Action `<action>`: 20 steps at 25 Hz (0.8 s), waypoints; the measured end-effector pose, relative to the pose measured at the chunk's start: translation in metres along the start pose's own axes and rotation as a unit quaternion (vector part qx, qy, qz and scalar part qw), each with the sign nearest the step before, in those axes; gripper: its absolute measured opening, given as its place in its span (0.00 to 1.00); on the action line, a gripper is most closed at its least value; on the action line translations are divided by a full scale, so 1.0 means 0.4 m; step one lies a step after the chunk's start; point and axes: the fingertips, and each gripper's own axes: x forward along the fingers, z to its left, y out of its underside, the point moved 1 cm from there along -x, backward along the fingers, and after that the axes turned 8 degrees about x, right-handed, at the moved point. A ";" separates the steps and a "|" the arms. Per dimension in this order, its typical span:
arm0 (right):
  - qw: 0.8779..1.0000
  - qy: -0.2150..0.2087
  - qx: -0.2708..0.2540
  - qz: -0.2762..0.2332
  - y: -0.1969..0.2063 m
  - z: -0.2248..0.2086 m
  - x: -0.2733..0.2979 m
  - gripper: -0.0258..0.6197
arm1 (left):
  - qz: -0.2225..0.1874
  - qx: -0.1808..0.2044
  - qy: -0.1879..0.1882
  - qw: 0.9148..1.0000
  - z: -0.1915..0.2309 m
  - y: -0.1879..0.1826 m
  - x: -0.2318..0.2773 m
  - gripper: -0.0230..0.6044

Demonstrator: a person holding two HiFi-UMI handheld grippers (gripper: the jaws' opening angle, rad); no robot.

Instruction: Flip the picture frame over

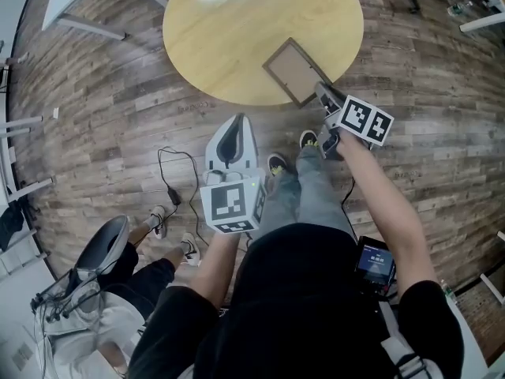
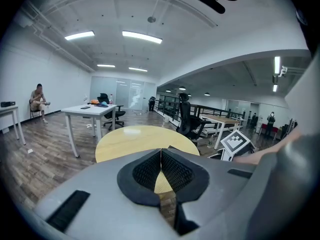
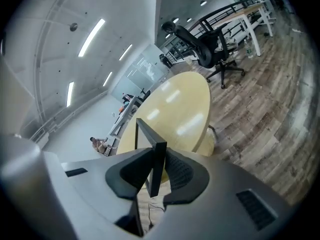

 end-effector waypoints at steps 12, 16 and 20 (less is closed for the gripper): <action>0.993 0.076 0.079 0.040 0.058 -0.078 0.028 0.23 | -0.001 -0.001 -0.004 1.000 0.013 0.005 -0.016 0.07; 0.993 0.086 0.073 0.044 0.061 -0.087 0.039 0.24 | 0.003 -0.001 -0.003 1.000 0.015 0.017 -0.015 0.07; 0.993 0.081 0.071 0.051 0.076 -0.067 0.054 0.24 | 0.009 -0.002 -0.004 1.000 0.018 0.025 -0.014 0.07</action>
